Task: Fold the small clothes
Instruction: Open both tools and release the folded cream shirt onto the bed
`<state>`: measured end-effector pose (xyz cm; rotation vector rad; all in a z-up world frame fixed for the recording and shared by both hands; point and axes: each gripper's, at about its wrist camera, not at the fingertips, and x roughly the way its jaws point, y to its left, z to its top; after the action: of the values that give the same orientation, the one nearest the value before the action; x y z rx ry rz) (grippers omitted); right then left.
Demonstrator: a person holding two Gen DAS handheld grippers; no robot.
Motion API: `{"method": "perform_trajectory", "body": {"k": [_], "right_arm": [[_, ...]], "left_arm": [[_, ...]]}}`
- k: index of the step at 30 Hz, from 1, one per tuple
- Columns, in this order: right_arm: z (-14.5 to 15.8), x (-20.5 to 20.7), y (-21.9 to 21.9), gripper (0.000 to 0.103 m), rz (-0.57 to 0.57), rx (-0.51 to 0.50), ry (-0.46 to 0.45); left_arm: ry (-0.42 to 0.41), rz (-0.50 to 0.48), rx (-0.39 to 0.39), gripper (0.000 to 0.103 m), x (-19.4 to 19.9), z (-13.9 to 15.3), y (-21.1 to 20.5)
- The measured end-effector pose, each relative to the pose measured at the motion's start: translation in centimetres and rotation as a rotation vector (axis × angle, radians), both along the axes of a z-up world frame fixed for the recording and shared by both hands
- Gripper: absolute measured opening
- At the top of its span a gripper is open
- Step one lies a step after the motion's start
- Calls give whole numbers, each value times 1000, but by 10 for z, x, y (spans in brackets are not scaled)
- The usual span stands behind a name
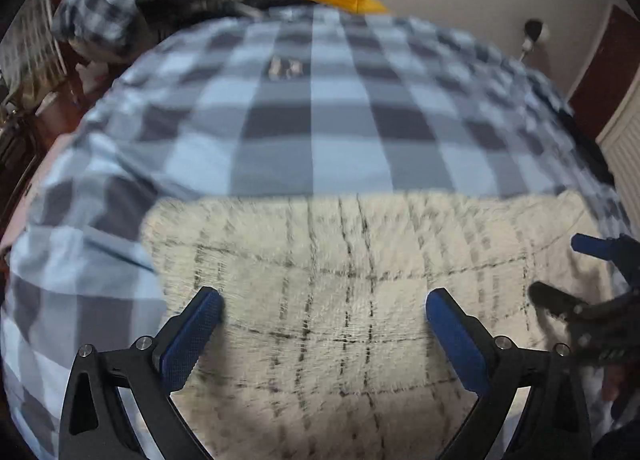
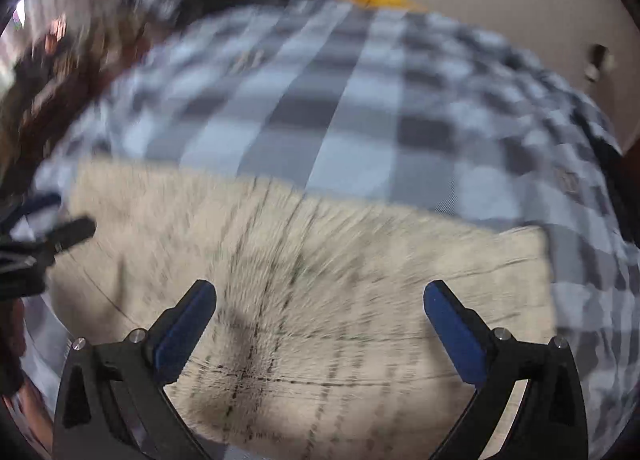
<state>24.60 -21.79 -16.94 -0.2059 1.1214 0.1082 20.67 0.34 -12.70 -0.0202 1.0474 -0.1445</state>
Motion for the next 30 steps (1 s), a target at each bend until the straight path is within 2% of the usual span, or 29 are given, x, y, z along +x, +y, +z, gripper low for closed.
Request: {"method": "perform_trajectory", "body": {"k": [2,4,5,6,9,10,11,12,14,15,18,21,23,25,26,27,28,29,30], "right_arm": [[-8,0,-8,101,2,6,24],[-4,1,-35,101,-66,44,17],[-2,3,-53,101,-133,30,7],[0,3,-67,101,-174,33,6],[-2,3,-125,101,-348,165,34],[1,2,-135,101,-397,144,27],[7,-2,-145,101,-468,50,5],[12,-4,-150,101,-518,-48,-19],[26,-12,-153,101,-571,-167,-84],[38,-19,-149,101,-567,-173,-127],[57,-25,-123,101,-454,-55,-158],[55,-27,-82,101,-272,93,-106],[44,-29,-58,101,-178,132,-57],[26,-32,-25,101,-58,96,-5],[21,-36,-17,101,-26,64,3],[11,-42,-4,101,30,-21,10],[7,-48,2,101,61,-85,-1],[3,-54,6,101,94,-139,-28],[2,-59,4,101,108,-155,-46]], "left_arm": [[-22,-12,99,103,2,-8,-3],[-10,38,194,103,3,-15,11],[20,70,167,103,5,-19,24],[60,106,74,103,7,-23,44],[163,212,-183,103,12,-33,93],[187,235,-243,103,11,-32,104],[183,253,-262,103,9,-28,110],[158,271,-246,103,6,-20,113],[76,341,-105,103,-2,3,117],[26,362,-52,103,-7,17,117],[-44,346,-43,103,-17,37,112],[-52,272,-59,103,-21,40,90],[-53,196,-103,103,-25,36,67],[-9,122,-158,103,-27,22,44],[40,90,-169,103,-29,12,33],[73,77,-161,103,-29,4,26],[106,78,-120,103,-32,-7,22],[131,93,-42,103,-35,-17,20],[144,98,-3,103,-37,-22,21]]}}
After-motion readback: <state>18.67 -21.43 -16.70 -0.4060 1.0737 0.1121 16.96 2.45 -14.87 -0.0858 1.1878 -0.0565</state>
